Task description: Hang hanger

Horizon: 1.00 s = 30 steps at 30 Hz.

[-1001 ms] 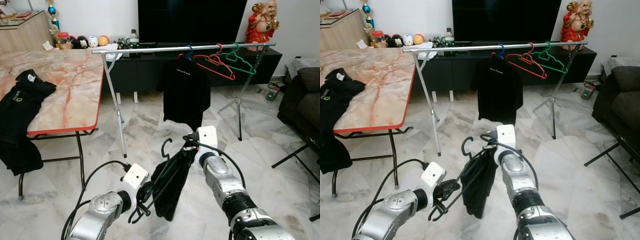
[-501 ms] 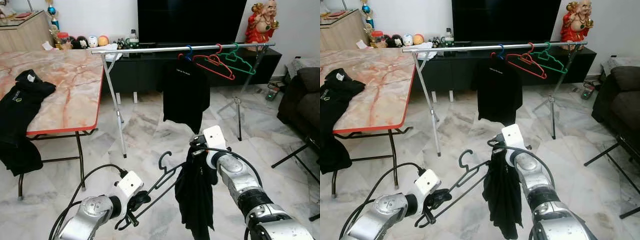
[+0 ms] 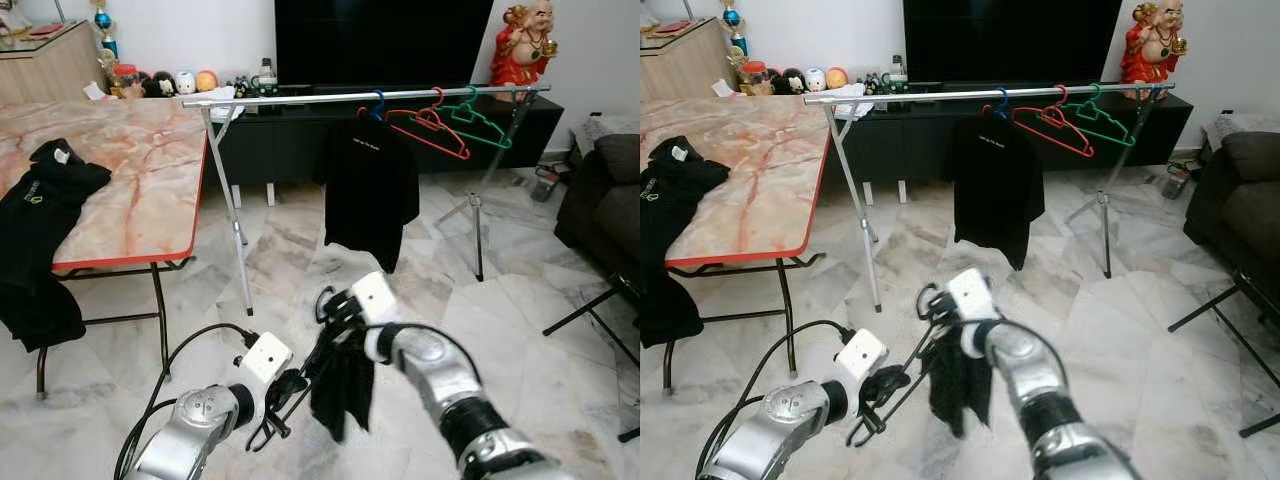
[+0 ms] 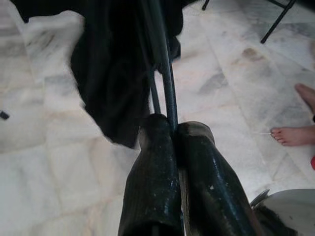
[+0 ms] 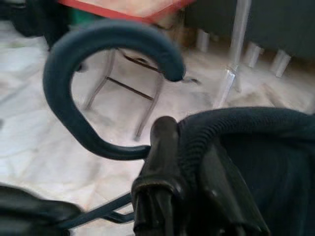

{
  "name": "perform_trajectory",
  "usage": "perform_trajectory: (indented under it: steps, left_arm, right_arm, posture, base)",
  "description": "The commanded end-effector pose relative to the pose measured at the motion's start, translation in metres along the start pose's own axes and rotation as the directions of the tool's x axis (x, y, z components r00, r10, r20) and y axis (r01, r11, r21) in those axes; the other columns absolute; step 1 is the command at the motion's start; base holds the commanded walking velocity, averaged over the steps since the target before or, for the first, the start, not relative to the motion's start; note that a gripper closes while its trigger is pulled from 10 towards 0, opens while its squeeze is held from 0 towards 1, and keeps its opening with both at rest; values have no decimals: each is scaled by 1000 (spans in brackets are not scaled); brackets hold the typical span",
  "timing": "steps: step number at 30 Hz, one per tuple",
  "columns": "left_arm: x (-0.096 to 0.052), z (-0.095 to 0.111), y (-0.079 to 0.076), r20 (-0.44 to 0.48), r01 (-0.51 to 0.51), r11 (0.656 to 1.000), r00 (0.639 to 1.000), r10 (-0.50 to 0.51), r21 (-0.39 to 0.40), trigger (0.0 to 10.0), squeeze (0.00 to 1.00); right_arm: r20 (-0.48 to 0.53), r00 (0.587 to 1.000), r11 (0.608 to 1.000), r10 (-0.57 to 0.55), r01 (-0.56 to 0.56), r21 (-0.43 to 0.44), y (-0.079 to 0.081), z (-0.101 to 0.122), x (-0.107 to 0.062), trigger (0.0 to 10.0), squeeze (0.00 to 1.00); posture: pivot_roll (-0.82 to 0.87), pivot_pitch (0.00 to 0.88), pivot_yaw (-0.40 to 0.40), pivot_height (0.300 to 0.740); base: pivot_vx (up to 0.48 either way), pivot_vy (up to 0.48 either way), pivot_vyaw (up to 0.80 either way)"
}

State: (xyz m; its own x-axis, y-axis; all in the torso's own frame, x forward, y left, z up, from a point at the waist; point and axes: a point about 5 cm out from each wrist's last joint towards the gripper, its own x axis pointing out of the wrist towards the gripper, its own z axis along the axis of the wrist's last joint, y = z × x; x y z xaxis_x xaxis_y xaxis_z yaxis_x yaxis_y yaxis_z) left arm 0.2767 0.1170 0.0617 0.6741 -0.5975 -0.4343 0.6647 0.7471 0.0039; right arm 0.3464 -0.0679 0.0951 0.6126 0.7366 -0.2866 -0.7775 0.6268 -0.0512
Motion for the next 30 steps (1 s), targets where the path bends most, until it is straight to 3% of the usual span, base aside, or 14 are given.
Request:
perform_trajectory:
  steps: [1,3,4,9,18,21,25,30]
  left_arm:
    - [5,16,-5,63,24,999,998,-25,24,10000,0]
    - [5,14,-4,60,18,1000,998,-19,25,10000,0]
    - [3,12,-2,55,7,1000,998,-8,24,10000,0]
    - [-1,8,4,40,-14,999,999,13,31,10000,0]
    - [-6,0,11,-16,-25,995,999,27,98,10000,0]
    - [-15,-9,9,-92,69,986,994,-55,153,10000,0]
    - [-24,-13,12,-150,136,966,983,-104,219,10000,0]
    - [-27,-9,18,-144,146,958,983,-113,247,10000,0]
  right_arm:
    - [23,988,984,153,-150,-96,23,8,10,10000,0]
    - [12,998,994,69,-68,-88,12,9,8,10000,0]
    - [-14,998,996,-63,62,-71,-7,9,3,10000,0]
    - [-63,942,937,-328,316,-148,-48,11,-19,10000,0]
    - [-97,875,865,-474,443,-234,-72,9,-36,10000,0]
    - [-120,841,832,-527,483,-273,-78,5,-43,10000,0]
    - [-127,840,829,-528,476,-295,-80,3,-45,10000,0]
    - [-125,847,833,-517,465,-298,-80,4,-45,10000,0]
  posture:
    - [137,0,-30,740]
    - [140,0,-35,740]
    - [140,0,-37,740]
    - [138,0,-38,740]
    - [137,0,-38,740]
    - [138,0,-40,740]
    - [140,0,-40,740]
    - [140,0,-40,740]
  base:
    - [0,0,0]
    - [0,0,0]
    - [0,0,0]
    - [0,0,0]
    - [0,0,0]
    - [0,0,0]
    - [0,0,0]
    - [0,0,0]
